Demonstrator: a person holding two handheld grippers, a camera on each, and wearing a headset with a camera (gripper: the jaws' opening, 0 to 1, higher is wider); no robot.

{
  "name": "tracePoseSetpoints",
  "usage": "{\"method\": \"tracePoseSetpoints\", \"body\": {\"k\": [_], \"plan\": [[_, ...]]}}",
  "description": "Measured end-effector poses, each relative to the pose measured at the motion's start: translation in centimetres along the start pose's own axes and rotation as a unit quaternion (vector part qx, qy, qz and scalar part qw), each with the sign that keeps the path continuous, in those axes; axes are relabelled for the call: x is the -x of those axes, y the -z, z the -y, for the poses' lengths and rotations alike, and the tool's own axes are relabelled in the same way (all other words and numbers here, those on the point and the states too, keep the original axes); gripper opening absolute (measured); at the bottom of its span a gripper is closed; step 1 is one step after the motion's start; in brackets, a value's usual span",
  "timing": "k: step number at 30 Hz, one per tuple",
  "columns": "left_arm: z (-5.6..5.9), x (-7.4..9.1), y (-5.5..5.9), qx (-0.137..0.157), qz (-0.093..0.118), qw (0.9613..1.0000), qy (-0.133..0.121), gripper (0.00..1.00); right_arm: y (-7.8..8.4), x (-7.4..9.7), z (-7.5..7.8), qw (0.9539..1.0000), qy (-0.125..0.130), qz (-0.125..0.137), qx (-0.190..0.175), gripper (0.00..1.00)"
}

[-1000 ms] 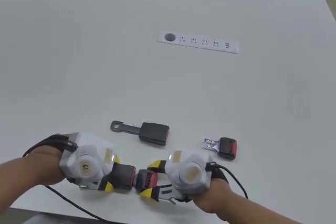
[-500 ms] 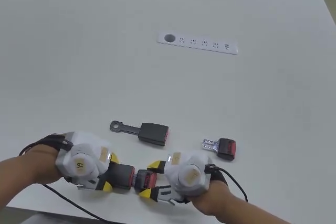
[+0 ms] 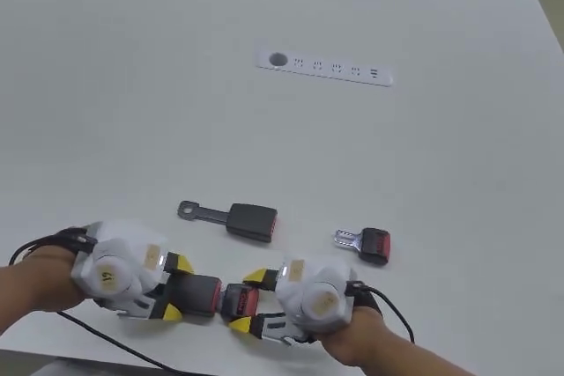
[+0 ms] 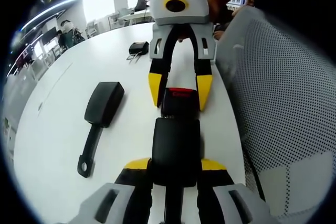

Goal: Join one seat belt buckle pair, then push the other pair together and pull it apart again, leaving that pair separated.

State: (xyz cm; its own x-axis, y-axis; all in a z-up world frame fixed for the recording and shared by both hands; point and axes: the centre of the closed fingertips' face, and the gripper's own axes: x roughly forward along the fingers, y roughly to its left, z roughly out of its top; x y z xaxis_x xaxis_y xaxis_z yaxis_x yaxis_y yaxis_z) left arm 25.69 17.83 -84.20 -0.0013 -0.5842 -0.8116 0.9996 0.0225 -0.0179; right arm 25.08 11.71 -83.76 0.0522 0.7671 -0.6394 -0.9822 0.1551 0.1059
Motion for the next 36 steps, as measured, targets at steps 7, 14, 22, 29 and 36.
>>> {"method": "tracePoseSetpoints", "body": {"k": [7, 14, 22, 29, 36], "plan": [[0.05, 0.02, -0.20, 0.002, 0.016, 0.9998, 0.006, 0.33, 0.02, 0.04, 0.08, 1.0000, 0.002, 0.009, -0.001, 0.34], [0.11, -0.04, -0.20, -0.002, 0.026, 0.9996, 0.008, 0.33, 0.00, 0.06, 0.06, 0.9998, 0.005, 0.017, -0.004, 0.33], [0.16, -0.05, -0.23, 0.002, 0.035, 0.9993, 0.011, 0.33, 0.07, 0.10, 0.03, 0.9998, 0.009, 0.017, 0.005, 0.33], [0.23, -0.10, -0.24, 0.000, 0.037, 0.9993, 0.010, 0.33, 0.08, 0.19, 0.00, 0.9997, 0.013, 0.019, 0.004, 0.33], [0.24, -0.15, -0.22, 0.005, 0.039, 0.9991, 0.012, 0.33, 0.11, 0.23, -0.08, 0.9996, 0.016, 0.023, -0.006, 0.33]]}}
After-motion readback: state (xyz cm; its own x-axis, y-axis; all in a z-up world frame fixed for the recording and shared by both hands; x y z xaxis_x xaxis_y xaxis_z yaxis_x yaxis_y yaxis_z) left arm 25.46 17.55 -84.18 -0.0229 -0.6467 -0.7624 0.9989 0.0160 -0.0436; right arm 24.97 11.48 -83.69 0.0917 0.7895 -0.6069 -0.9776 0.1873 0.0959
